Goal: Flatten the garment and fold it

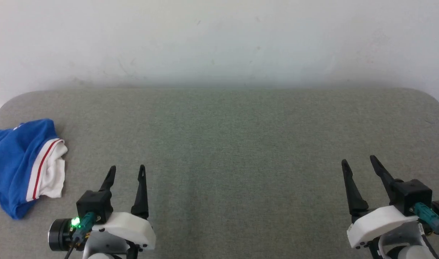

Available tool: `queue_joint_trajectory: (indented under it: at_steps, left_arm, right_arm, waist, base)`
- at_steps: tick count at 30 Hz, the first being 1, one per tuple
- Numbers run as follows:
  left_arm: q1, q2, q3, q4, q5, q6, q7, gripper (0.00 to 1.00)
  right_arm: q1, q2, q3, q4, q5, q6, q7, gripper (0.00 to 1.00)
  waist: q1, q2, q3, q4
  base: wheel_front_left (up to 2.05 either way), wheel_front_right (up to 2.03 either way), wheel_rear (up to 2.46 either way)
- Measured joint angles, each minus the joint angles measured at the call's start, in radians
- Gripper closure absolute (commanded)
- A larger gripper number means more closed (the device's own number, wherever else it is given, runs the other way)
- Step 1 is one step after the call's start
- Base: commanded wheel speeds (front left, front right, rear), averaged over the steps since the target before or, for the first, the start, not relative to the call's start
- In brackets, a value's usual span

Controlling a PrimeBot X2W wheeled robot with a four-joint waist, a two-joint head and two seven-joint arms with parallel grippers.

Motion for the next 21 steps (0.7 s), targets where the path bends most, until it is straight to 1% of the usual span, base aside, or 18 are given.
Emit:
queue_joint_trajectory:
  at_steps: [9,21]
  left_arm:
    - [0.000,0.000,0.014,0.001,-0.028,0.000,-0.017,0.00]
    - [0.000,0.000,0.037,0.001,-0.057,0.000,-0.043,0.00]
  right_arm:
    - [0.007,0.000,-0.004,-0.022,0.003,0.000,-0.009,0.00]
    - [0.020,0.000,0.004,-0.040,0.012,0.000,-0.021,0.00]
  waist:
    - [0.0000,0.0000,-0.003,0.054]
    - [0.0000,0.0000,-0.008,0.156]
  base:
    - [0.00,0.00,0.00]
    - [0.00,0.00,0.00]
